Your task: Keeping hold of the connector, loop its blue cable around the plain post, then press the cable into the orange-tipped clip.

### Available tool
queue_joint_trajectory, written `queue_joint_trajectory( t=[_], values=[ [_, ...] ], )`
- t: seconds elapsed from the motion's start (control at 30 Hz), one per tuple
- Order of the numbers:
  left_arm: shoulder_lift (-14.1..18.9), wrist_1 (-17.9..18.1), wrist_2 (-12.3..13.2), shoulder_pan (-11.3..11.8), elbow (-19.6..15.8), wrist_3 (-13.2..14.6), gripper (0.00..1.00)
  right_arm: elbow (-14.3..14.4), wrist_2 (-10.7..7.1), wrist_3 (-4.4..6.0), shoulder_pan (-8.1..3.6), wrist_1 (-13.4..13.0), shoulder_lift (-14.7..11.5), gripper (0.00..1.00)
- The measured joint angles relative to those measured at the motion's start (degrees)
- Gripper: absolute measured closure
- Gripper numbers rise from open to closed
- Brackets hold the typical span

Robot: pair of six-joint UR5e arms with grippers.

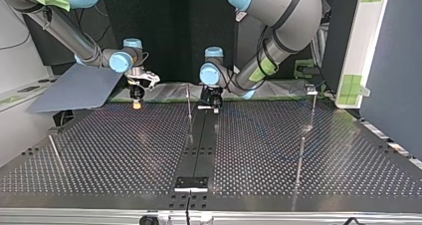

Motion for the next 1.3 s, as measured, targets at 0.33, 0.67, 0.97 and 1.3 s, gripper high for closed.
queue_joint_trajectory(
  t=[0.33, 0.67, 0.97, 1.3],
  values=[
    [0.0, 0.77, 3.63, -0.11, -0.01, 0.11, 0.32, 0.01, -0.36, -0.02, -0.02, 0.01, 0.01, 1.0],
    [0.0, -1.47, 8.02, -0.08, -0.09, 2.01, 0.0, 0.02, -0.44, 0.08, -0.09, 0.37, 0.06, 1.0],
    [0.1, -5.65, 7.4, -1.27, -4.04, 6.7, 0.0, 0.02, -0.53, 0.21, -0.16, 0.66, 0.09, 1.0],
    [1.81, -4.75, 8.6, -5.53, -7.48, 8.87, 0.0, 0.02, -0.53, 0.23, -0.17, 0.89, 0.1, 1.0]
  ],
)
